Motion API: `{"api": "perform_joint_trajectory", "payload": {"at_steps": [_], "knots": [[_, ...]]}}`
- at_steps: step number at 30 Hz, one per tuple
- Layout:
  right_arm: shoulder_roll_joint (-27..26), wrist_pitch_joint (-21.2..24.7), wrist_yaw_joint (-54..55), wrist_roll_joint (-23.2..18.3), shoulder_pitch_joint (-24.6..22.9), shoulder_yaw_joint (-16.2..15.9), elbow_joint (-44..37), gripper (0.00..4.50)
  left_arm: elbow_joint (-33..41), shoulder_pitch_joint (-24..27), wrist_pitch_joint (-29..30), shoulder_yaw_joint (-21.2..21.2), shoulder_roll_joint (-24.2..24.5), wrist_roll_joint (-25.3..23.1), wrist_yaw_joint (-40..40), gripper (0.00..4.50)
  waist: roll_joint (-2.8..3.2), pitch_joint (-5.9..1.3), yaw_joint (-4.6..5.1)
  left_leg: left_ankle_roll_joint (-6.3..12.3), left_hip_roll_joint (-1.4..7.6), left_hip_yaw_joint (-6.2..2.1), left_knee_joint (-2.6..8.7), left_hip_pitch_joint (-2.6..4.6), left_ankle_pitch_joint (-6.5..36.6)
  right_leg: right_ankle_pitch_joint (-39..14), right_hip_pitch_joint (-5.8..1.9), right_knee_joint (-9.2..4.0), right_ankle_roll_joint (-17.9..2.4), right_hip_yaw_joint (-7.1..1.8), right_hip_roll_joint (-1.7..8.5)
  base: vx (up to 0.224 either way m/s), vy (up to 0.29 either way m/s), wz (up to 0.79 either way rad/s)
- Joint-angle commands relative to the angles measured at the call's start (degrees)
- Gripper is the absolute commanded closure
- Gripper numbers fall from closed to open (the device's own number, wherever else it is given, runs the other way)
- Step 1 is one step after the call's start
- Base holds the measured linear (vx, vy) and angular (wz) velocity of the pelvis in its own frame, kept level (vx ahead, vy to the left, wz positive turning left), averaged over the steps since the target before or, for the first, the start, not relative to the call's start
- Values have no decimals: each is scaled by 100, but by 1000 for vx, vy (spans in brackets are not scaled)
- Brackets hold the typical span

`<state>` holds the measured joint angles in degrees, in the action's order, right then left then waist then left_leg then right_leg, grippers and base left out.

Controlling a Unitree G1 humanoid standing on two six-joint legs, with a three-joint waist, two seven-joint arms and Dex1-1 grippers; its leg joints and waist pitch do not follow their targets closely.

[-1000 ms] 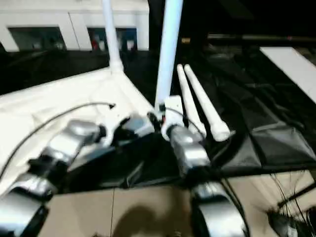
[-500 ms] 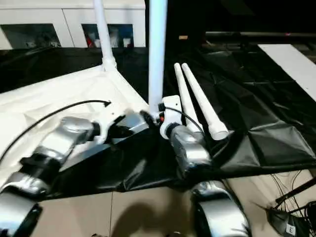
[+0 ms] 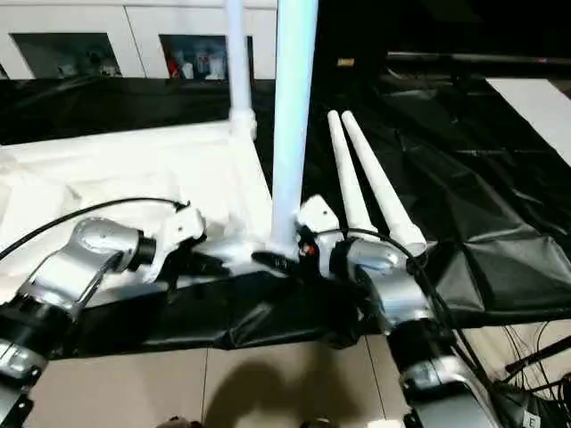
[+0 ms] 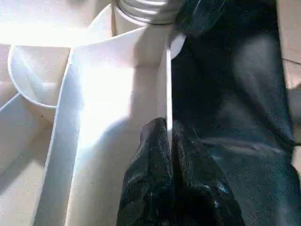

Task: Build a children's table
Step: Rotate leg to tighten

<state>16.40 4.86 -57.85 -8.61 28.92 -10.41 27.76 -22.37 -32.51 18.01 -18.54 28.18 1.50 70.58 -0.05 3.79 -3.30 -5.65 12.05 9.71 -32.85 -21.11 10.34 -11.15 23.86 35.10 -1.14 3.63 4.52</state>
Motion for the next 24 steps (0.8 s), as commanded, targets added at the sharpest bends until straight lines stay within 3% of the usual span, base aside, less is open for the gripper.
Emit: {"api": "perform_joint_trajectory", "payload": {"at_steps": [1, 4, 9, 10, 14, 24], "knots": [[78, 22, -165, 23, -31, -111, -95, 77, 70, 12, -30, -120, 35, 32, 208, 450, 40, -318, 7, 499, 97, 42, 342, 53, 857, -149, -376, -340, -1535, -247, 274, 0, 0, 0], [49, 48, -165, 8, 12, -70, -45, 105, 16, -13, -72, -105, 54, 18, 201, 450, 37, -332, 7, 457, 89, 35, 338, 41, 735, -55, -387, -323, -1530, -249, 274, 0, 0, 0], [63, 75, -236, 3, 29, -87, -52, 137, 50, -9, -37, -108, 64, 35, 206, 450, 33, -356, 4, 530, 75, 36, 314, 35, 506, 327, -400, -285, -1590, -245, 264, 0, 0, 0], [94, 80, -290, 37, 7, -135, -94, 161, 68, -3, -23, -108, 70, 39, 208, 450, 33, -359, 4, 563, 73, 38, 307, 36, 491, 402, -400, -280, -1613, -242, 261, 0, 0, 0], [154, 10, -312, 143, -38, -244, -90, 184, 56, 12, -32, -97, 69, 26, 208, 450, 30, -357, -3, 585, 74, 39, 305, 34, 508, 364, -403, -281, -1613, -241, 264, 0, 0, 0], [64, 46, -136, 175, -78, -209, 59, 187, 46, 48, -40, -97, 65, 16, 214, 450, 38, -358, -3, 565, 75, 35, 303, 37, 534, 341, -404, -280, -1620, -240, 263, 0, 0, 0]]}}
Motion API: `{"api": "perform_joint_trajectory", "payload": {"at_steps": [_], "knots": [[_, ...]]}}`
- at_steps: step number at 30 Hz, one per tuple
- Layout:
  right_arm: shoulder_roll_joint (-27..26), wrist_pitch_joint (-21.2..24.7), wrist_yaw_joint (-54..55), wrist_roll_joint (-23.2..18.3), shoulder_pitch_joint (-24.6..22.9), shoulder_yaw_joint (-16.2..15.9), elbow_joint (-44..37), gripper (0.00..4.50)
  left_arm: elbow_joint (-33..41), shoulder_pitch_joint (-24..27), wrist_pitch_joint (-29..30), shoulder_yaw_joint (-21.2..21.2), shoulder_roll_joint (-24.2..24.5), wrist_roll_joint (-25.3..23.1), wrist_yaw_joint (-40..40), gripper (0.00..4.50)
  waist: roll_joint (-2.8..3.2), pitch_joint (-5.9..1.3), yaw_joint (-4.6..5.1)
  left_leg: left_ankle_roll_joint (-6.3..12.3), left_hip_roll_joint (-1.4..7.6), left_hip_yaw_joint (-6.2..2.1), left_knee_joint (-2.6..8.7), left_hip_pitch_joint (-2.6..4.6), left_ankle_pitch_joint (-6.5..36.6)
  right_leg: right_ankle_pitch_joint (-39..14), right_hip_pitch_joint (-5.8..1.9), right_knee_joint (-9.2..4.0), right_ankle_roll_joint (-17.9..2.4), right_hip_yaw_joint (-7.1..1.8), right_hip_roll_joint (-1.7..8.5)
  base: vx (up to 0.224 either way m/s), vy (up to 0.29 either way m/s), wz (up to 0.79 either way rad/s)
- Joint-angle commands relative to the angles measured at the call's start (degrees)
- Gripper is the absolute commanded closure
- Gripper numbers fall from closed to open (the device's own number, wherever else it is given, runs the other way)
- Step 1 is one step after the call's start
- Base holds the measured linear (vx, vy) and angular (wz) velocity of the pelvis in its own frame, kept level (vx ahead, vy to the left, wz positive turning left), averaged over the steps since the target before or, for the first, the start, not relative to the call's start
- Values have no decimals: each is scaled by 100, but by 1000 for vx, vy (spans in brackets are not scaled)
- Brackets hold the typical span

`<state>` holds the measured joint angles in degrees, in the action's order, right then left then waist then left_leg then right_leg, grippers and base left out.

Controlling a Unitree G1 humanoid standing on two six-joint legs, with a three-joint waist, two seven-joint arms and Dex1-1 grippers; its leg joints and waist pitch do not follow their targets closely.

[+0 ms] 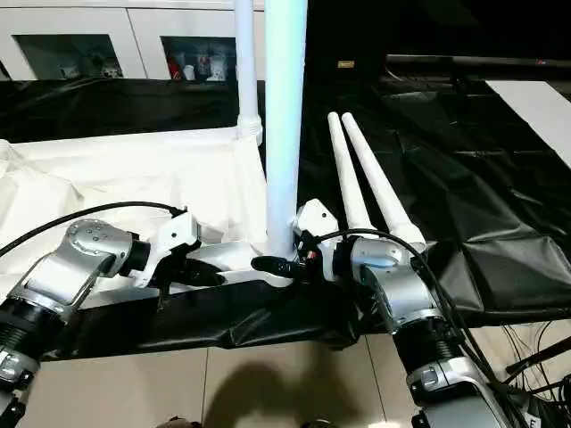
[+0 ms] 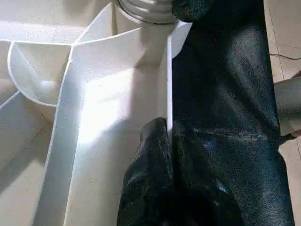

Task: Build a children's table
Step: Rotate leg to tighten

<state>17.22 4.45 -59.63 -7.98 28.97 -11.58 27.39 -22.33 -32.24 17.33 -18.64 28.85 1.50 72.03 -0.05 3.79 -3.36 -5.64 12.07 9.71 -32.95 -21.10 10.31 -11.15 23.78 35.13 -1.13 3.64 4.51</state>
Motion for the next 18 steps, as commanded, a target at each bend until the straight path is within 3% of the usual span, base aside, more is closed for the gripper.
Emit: {"api": "perform_joint_trajectory", "payload": {"at_steps": [1, 5, 8, 11, 13, 16, 18], "knots": [[-71, 168, 148, 71, -97, -28, 145, 187, 38, 23, 33, -84, -18, 16, 57, 450, 34, -353, 7, 556, 72, 35, 316, 34, 550, 304, -396, -284, -1616, -241, 264, 0, 0, 0], [-413, 444, 1024, -49, -21, 371, 563, 188, -78, -42, 220, 7, -226, 28, -253, 450, 35, -318, 21, 446, 79, 40, 342, 48, 780, -98, -369, -331, -1572, -250, 277, 0, 0, 0], [-679, 477, 1747, -47, 54, 598, 866, 188, -393, -218, 271, 102, -491, -101, -807, 450, 38, -283, 58, 155, 83, 28, 392, 96, 1209, -1116, -341, -440, -1331, -258, 296, 0, 0, 0], [-902, 477, 2305, -27, 128, 735, 1086, 188, -661, -386, 347, 166, -708, -203, -1259, 450, 34, -266, 73, 72, 69, 23, 410, 99, 1331, -1317, -334, -467, -1253, -266, 296, 0, 0, 0], [-1223, 414, 3311, 72, 346, 911, 1524, 188, -1074, -660, 530, 278, -1046, -322, -1963, 450, 38, -261, 96, 13, 56, 22, 421, 101, 1355, -1453, -320, -488, -1169, -268, 289, 0, 0, 0], [-1605, 378, 4564, 26, 731, 1279, 2141, 188, -1520, -974, 815, 445, -1456, -406, -2799, 450, 52, -274, 102, -88, 35, 10, 416, 133, 1461, -1717, -310, -513, -1111, -265, 299, 0, 0, 0], [-1826, 290, 5233, -190, 1028, 1617, 2543, 189, -1714, -1132, 927, 546, -1687, -414, -3224, 450, 47, -274, 111, -52, 32, 11, 418, 102, 1446, -1691, -310, -519, -1050, -266, 297, 0, 0, 0]]}}
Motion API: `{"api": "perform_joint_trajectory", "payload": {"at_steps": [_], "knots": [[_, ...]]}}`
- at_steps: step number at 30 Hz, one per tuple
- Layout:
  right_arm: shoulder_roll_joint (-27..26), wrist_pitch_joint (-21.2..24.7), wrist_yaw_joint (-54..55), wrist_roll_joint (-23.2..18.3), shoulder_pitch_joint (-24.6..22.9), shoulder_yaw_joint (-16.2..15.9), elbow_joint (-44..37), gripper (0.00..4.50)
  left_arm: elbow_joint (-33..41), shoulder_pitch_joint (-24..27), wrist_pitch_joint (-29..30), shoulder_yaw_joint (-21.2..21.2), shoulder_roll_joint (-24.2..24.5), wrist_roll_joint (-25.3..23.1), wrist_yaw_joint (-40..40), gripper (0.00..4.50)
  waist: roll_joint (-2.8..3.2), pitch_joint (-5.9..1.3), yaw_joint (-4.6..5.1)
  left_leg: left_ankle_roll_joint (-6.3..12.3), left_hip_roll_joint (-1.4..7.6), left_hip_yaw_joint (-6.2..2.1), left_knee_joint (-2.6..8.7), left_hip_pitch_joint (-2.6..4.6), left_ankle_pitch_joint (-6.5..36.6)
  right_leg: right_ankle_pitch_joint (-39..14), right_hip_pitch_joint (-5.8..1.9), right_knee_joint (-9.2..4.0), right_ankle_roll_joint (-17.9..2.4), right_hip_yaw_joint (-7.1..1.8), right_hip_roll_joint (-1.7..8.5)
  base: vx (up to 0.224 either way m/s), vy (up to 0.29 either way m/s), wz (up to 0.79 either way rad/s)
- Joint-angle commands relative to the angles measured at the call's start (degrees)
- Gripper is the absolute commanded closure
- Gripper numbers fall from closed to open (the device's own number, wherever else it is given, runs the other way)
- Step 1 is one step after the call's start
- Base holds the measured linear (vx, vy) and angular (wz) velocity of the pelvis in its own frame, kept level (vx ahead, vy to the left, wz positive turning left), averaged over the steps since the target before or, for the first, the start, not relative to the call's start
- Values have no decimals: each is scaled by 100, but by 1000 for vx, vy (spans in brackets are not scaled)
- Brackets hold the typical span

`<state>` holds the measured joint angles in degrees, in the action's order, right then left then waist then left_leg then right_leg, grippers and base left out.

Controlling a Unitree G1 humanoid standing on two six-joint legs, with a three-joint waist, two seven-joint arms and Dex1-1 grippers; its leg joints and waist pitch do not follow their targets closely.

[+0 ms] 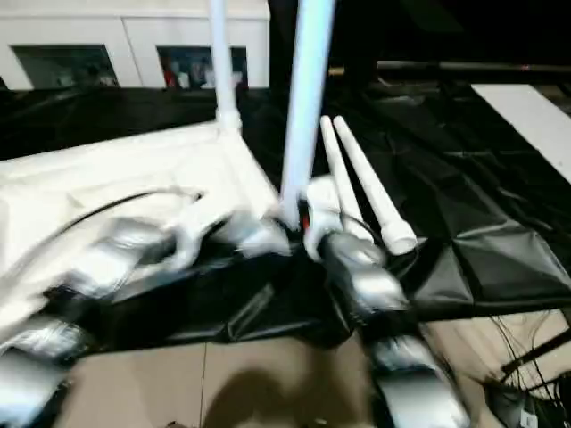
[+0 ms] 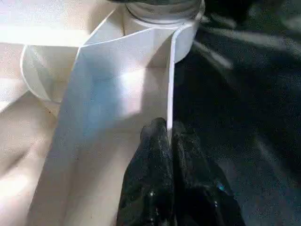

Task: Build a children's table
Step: Rotate leg to tighten

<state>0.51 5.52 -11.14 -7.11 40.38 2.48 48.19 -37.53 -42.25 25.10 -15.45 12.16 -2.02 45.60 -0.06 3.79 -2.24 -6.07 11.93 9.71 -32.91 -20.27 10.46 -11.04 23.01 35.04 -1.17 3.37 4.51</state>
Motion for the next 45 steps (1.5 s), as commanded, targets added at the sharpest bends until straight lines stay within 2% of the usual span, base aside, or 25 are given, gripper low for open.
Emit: {"api": "perform_joint_trajectory", "payload": {"at_steps": [1, 2, 4, 5, 6, 7, 8, 11, 12, 13, 14, 16, 17, 19, 20, 23, 25, 27, 31, 36, 39, 45], "knots": [[-284, 52, 734, -369, 98, 362, 730, 189, -312, -230, 161, 310, -179, -33, -810, 450, 43, -295, -6, 2, 48, 11, 410, 34, 1427, -1609, -231, -504, -1035, -233, 285, 0, 0, 0], [-301, 2, 781, -336, 146, 347, 788, 189, -346, -253, 122, 327, -211, -19, -839, 450, 45, -296, -3, 7, 42, 17, 403, 28, 1395, -1518, -220, -497, -1050, -235, 283, 0, 0, 0], [-349, -199, 888, -220, 298, 292, 971, 189, -439, -311, -5, 358, -288, 29, -844, 450, 40, -324, -22, 95, 42, 20, 386, 0, 1164, -996, -250, -449, -1136, -231, 276, 0, 0, 0], [-385, -269, 777, -267, 349, 330, 1039, 189, -431, -308, -60, 326, -280, 21, -778, 450, 11, -340, -29, 170, 42, 28, 374, -12, 1025, -701, -269, -418, -1195, -229, 269, 0, 0, 0], [-403, -295, 704, -300, 368, 353, 1063, 189, -423, -304, -89, 307, -271, 13, -746, 450, 18, -344, -34, 216, 43, 30, 367, -17, 973, -565, -275, -402, -1234, -231, 273, 0, 0, 0], [-437, -373, 386, -376, 383, 390, 1063, 189, -363, -264, -87, 268, -211, -10, -642, 450, 17, -353, -33, 341, 41, 26, 355, -58, 765, -227, -318, -362, -1317, -221, 278, 0, 0, 0], [-448, -398, 229, -385, 383, 387, 1046, 133, -353, -254, -104, 257, -188, -19, -611, 450, 17, -353, -33, 341, 41, 26, 355, -58, 765, -227, -318, -362, -1317, -221, 278, 0, 0, 0], [-449, -616, -313, -341, 349, 324, 919, 112, -277, -178, -131, 198, -63, -49, -444, 450, 14, -358, -20, 541, 51, 25, 352, -74, 723, -90, -340, -352, -1414, -208, 286, 0, 0, 0], [-444, -647, -442, -360, 342, 323, 887, 112, -252, -154, -145, 176, -32, -48, -387, 450, 16, -356, 15, 556, 54, 9, 358, -117, 675, -123, -364, -347, -1415, -199, 297, 0, 0, 0], [-424, -680, -670, -413, 312, 318, 793, 98, -202, -109, -143, 158, 19, -49, -331, 450, 25, -362, 26, 544, 54, 4, 353, -112, 650, -154, -368, -350, -1423, -194, 296, 0, 0, 0], [-374, -662, -863, -413, 265, 248, 673, 75, -134, -58, -165, 128, 77, -48, -223, 450, 27, -367, 24, 551, 63, 10, 348, -87, 668, -150, -355, -355, -1447, -198, 301, 0, 0, 0], [-281, -613, -1091, -383, 187, 119, 490, 72, -47, 3, -174, 95, 151, -49, -93, 450, 39, -375, 11, 616, 82, 21, 337, -61, 603, 5, -343, -340, -1546, -209, 300, 0, 0, 0], [-188, -545, -1291, -386, 104, 31, 313, 52, 42, 55, -183, 69, 216, -36, 29, 450, 40, -383, 10, 629, 84, 22, 332, -60, 549, 89, -341, -328, -1576, -209, 299, 0, 0, 0], [162, -445, -1971, -334, -136, -264, -128, 52, 242, 192, -311, -3, 423, -20, 378, 450, 28, -383, -5, 735, 78, 17, 317, -80, 373, 430, -363, -296, -1628, -201, 281, 0, 0, 0], [211, -445, -2047, -311, -165, -308, -174, 52, 262, 208, -343, -11, 447, -14, 428, 450, 31, -388, -10, 782, 80, 21, 308, -74, 361, 492, -358, -294, -1642, -200, 284, 0, 0, 0], [791, -575, -2821, -43, -500, -664, -684, 52, 585, 404, -454, -119, 766, 84, 1029, 450, 22, -395, -26, 866, 71, 29, 282, -78, 248, 725, -350, -265, -1697, -201, 269, 0, 0, 0], [959, -586, -3143, -39, -581, -724, -813, 52, 704, 467, -444, -155, 880, 147, 1229, 450, 29, -390, -24, 872, 80, 35, 283, -74, 324, 665, -342, -266, -1713, -209, 283, 0, 0, 0], [1129, -576, -3458, -42, -662, -811, -963, 52, 834, 548, -598, -187, 998, 243, 1523, 450, 44, -376, -33, 803, 94, 35, 302, -61, 517, 354, -332, -294, -1707, -211, 287, 0, 0, 0], [1502, -363, -4271, -219, -917, -985, -1564, 52, 1263, 737, -628, -227, 1306, 452, 2160, 450, 40, -372, -62, 771, 107, 34, 303, -52, 514, 429, -335, -279, -1706, -210, 264, 0, 0, 0], [1626, -343, -4538, -303, -1002, -1072, -1759, 52, 1446, 825, -612, -219, 1445, 508, 2376, 450, 48, -362, -105, 652, 116, 47, 320, -26, 669, 157, -298, -299, -1669, -214, 268, 0, 0, 0], [1633, -361, -4621, -261, -1010, -1108, -1726, 52, 1466, 852, -626, -221, 1478, 504, 2409, 450, 39, -375, -114, 613, 102, 42, 312, -41, 570, 274, -314, -280, -1664, -217, 268, 0, 0, 0], [1661, -268, -4754, -230, -1067, -1171, -1832, 109, 1552, 897, -580, -223, 1523, 530, 2466, 450, 27, -389, -120, 680, 90, 39, 295, -50, 391, 504, -327, -253, -1675, -212, 264, 0, 0, 0]]}}
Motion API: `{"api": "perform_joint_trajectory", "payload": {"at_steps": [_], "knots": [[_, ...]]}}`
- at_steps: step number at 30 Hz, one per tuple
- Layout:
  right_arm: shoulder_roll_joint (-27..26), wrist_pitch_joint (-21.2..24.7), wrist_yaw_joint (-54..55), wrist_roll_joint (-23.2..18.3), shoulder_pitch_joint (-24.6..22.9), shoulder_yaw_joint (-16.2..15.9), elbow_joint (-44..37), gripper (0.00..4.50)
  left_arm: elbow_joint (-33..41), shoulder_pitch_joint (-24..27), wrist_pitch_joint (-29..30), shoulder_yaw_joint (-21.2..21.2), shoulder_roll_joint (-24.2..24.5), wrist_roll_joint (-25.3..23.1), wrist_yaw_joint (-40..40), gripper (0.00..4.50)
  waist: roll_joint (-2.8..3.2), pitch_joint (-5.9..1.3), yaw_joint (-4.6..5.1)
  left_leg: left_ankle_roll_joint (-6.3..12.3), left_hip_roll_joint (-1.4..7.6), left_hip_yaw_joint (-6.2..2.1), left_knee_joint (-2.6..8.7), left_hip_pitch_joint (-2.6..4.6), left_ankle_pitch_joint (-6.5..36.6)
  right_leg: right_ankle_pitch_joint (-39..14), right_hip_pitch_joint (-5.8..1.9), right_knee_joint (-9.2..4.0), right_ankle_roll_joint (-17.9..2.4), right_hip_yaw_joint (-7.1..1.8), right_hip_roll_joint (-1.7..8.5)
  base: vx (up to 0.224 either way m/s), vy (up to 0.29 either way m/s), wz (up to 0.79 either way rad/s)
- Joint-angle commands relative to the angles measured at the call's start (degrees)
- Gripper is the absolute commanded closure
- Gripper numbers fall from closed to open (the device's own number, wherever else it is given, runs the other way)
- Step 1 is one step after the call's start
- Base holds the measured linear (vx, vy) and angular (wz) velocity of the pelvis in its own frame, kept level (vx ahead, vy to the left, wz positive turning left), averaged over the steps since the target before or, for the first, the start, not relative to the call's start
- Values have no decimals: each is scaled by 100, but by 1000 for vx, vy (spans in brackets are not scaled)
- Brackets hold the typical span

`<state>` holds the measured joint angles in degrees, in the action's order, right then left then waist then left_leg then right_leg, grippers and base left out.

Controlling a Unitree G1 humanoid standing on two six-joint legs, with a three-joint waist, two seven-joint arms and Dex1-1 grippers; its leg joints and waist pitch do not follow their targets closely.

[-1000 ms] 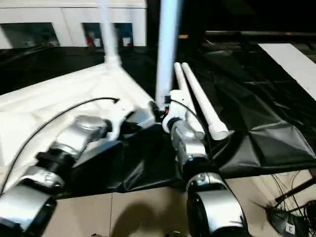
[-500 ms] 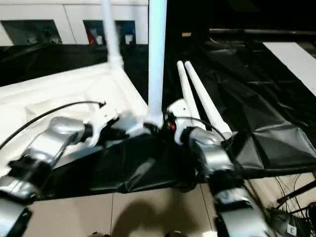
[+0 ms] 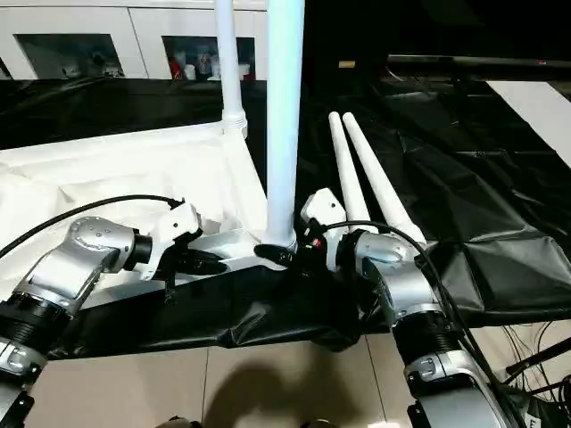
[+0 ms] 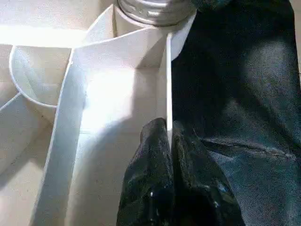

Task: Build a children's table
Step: Rotate leg to tighten

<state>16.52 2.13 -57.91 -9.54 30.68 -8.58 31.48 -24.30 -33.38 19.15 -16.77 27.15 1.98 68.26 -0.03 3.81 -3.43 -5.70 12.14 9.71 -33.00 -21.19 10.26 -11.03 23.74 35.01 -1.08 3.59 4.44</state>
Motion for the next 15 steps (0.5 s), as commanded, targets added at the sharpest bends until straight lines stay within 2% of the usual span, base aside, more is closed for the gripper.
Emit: {"api": "perform_joint_trajectory", "payload": {"at_steps": [1, 6, 10, 15], "knots": [[68, 85, -92, 18, -100, -72, -170, 118, 239, 17, 20, -87, 25, 126, 210, 450, 24, -391, -1, 656, 70, 41, 300, 40, 411, 502, -399, -252, -1685, -235, 275, 0, 0, 0], [69, 109, -98, 15, -109, -73, -167, 161, 264, 46, 25, -80, 35, 110, 235, 450, 26, -378, 0, 616, 70, 42, 307, 42, 524, 278, -394, -271, -1647, -234, 274, 0, 0, 0], [64, 101, -111, 50, -123, -97, -150, 192, 281, 54, 39, -93, 42, 116, 245, 450, 26, -380, 0, 593, 71, 38, 306, 43, 510, 306, -395, -264, -1638, -236, 272, 0, 0, 0], [16, 185, 7, 80, -158, -97, -120, 200, 245, 50, 88, -85, 9, 90, 191, 450, 22, -376, 1, 632, 66, 39, 301, 42, 461, 380, -392, -258, -1656, -233, 266, 0, 0, 0]]}}
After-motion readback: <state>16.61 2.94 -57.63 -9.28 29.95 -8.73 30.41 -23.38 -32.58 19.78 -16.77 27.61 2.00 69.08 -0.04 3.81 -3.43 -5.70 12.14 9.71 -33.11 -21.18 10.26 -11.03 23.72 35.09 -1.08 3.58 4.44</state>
